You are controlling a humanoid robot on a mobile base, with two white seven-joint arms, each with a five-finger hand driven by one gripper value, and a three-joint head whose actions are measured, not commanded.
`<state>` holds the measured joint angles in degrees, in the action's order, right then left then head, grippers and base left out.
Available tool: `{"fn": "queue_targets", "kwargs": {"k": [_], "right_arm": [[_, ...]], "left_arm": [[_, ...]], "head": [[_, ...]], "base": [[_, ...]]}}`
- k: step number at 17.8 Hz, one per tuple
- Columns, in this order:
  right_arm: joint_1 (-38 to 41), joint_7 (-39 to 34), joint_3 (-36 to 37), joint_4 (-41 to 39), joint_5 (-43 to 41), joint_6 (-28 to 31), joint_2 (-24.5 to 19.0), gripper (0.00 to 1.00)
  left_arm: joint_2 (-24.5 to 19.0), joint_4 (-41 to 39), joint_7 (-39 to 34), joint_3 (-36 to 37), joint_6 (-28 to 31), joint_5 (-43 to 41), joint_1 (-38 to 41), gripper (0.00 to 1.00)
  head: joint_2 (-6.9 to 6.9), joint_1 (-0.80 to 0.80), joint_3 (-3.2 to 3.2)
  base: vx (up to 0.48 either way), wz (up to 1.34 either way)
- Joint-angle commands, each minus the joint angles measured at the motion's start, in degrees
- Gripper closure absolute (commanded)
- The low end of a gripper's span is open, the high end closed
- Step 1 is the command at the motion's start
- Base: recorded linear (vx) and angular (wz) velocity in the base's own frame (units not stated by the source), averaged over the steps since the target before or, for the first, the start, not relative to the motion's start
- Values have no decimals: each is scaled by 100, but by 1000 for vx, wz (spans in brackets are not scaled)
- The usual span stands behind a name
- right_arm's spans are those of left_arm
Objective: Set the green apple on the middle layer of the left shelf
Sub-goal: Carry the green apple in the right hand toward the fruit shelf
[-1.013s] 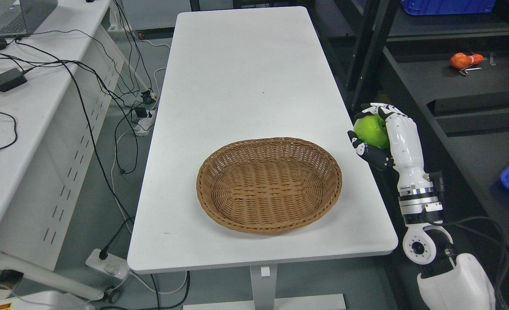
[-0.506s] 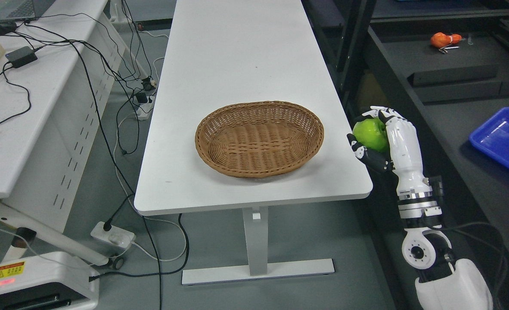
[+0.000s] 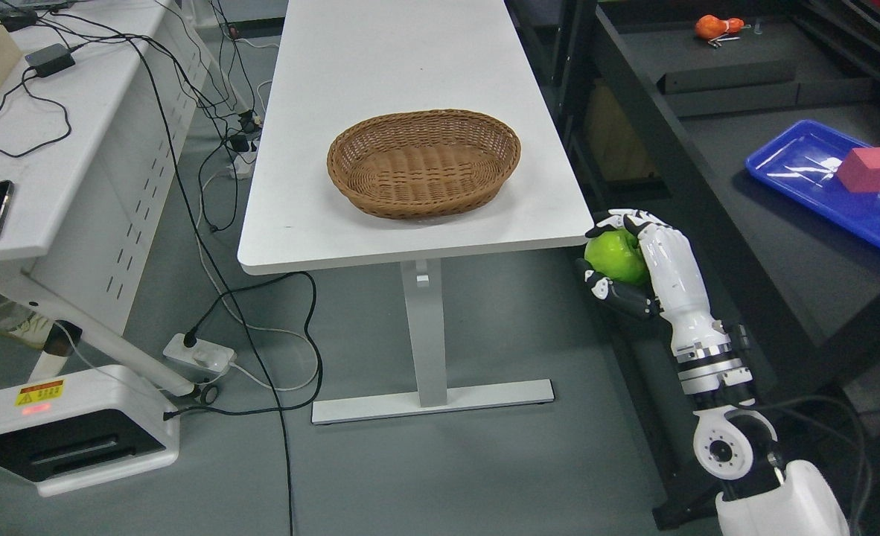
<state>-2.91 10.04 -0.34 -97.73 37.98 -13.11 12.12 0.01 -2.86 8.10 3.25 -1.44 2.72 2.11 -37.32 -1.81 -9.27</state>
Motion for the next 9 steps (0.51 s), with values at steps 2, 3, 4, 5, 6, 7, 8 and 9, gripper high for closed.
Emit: {"fn": "queue_targets", "kwargs": {"k": [2,3,4,5,6,7,8,9], "right_arm": [[98,-28,-54,-18,-1,-16,-87,100],[115,-28,-54,-18,-1,-16,-87,100],[115,-28,-54,-18,-1,-25,-79,100],[115,-28,-46,-18,-1,-25,-79,100],[115,-28,-54,-18,-1,-34,-70,100],[115,-28,-54,-18,-1,-34,-70,100],[115,-28,-54,-18,-1,-34,-70,100],[115,-28,-54,-18,-1,-34,-78,100]], "left_arm": [[-101,-4,-2,0,4,0,0,0],[-101,-4,-2,0,4,0,0,0],[-101,5,-2,0,4,0,0,0],[-101,5,-2,0,4,0,0,0],[-101,-4,-2,0,4,0,0,0],[-101,-4,-2,0,4,0,0,0],[-101,5,-2,0,4,0,0,0],[-101,-4,-2,0,4,0,0,0]], "head": [[0,0,0],[0,0,0],[0,0,0],[0,0,0],[0,0,0],[0,0,0],[0,0,0],[0,0,0]], "base": [[-413,18],[-430,22],[-361,52],[-361,52],[-389,75],[-389,75],[-375,-38],[-375,-38]]}}
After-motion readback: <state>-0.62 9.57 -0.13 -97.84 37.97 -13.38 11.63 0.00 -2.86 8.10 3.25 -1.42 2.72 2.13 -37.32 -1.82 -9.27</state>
